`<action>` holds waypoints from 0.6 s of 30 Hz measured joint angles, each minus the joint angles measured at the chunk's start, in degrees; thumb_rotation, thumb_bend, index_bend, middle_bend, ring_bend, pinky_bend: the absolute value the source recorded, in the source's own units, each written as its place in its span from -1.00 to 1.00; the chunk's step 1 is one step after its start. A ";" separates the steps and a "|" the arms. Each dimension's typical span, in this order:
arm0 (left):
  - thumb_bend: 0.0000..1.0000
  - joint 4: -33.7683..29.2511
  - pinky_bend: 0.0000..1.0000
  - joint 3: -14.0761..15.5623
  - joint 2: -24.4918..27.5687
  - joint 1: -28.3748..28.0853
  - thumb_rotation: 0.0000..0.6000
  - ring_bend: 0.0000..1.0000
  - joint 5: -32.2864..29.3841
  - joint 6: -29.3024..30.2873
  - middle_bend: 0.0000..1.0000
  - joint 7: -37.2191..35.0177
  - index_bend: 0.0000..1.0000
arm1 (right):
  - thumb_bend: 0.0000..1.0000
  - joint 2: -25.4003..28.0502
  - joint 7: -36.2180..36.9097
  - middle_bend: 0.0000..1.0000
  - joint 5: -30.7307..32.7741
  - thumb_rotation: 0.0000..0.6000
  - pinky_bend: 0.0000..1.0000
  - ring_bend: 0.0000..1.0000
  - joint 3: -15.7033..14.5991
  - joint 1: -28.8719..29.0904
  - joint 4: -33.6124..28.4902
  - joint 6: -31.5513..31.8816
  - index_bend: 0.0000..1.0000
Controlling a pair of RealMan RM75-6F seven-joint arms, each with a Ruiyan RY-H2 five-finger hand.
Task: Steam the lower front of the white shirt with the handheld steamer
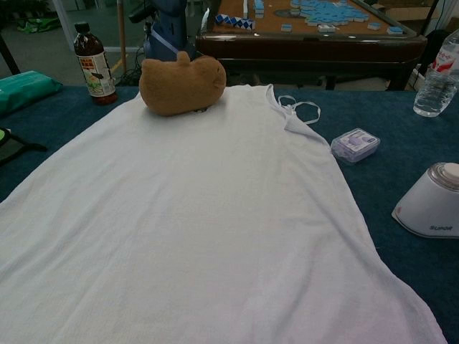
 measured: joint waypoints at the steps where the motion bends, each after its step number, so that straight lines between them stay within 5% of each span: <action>1: -0.55 0.00 -1.00 0.00 0.01 -0.02 1.00 -0.85 -0.02 -0.06 -0.90 0.00 -0.70 | -1.00 -0.05 -0.14 -0.42 0.14 1.00 -0.61 -0.74 0.06 0.01 -0.05 -0.05 -0.65; 18: -0.55 0.75 -1.00 0.40 0.21 0.47 1.00 -0.85 -0.14 0.15 -0.90 -1.52 -0.70 | -0.93 -2.66 -4.55 -0.34 8.89 1.00 -0.61 -0.74 2.01 4.24 0.91 -10.37 -0.39</action>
